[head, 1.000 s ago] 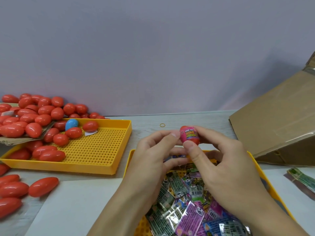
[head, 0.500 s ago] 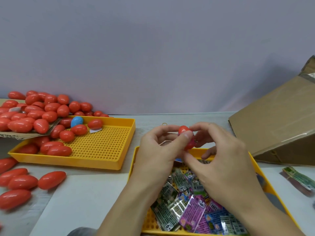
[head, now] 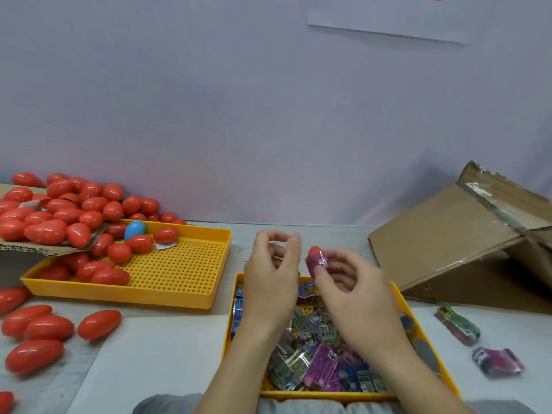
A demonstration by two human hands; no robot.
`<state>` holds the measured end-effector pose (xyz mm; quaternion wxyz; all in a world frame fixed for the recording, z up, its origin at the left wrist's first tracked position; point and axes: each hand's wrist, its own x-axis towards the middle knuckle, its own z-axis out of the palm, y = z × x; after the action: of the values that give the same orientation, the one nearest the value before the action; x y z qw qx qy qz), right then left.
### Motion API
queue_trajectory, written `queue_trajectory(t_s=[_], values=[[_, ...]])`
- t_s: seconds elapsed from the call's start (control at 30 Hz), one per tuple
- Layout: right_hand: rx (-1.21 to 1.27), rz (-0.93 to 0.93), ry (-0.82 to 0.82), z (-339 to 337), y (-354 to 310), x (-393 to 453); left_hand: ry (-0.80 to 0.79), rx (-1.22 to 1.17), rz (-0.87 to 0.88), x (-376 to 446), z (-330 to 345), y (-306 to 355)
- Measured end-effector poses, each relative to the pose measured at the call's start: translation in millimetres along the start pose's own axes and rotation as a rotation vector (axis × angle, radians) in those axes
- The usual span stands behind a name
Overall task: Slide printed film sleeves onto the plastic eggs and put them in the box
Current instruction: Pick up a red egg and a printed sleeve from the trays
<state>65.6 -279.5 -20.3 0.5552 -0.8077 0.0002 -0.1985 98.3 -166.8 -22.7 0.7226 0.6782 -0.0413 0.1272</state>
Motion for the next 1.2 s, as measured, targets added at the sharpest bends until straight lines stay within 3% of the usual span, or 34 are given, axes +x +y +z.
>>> queue_trajectory(t_s=[0.1,0.23,0.37,0.57,0.67,0.8,0.9,1.0,1.07,1.2], values=[[0.170,0.281,-0.047,-7.7,-1.6,1.3,0.030,-0.057,-0.031,0.9,-1.8,0.8],[0.441,0.439,-0.035,-20.6,-1.9,7.8,0.041,-0.079,-0.051,0.2,-2.4,2.3],[0.704,0.436,0.074,-55.9,-12.9,45.7,0.047,-0.093,-0.078,1.9,-4.9,1.8],[0.880,0.261,0.535,-148.3,-46.8,125.2,0.045,-0.107,-0.097,3.7,-4.2,3.6],[0.768,0.371,0.469,-145.2,-35.9,111.4,0.038,-0.120,-0.104,4.8,-4.0,3.9],[0.435,0.392,0.145,-97.0,-21.1,55.3,0.028,-0.099,-0.097,4.6,-3.0,2.9],[0.200,0.352,-0.096,-71.1,-15.8,26.9,0.021,-0.070,-0.095,3.9,-3.4,4.4],[0.002,0.189,-0.245,-54.9,-20.3,13.6,0.020,-0.031,-0.078,3.7,-6.9,5.5],[-0.078,0.066,-0.280,-51.3,-21.4,8.5,0.011,-0.009,-0.064,3.8,-9.5,5.2],[-0.185,-0.120,-0.180,-54.7,-11.2,2.5,-0.016,0.038,-0.069,7.7,-15.8,7.2]])
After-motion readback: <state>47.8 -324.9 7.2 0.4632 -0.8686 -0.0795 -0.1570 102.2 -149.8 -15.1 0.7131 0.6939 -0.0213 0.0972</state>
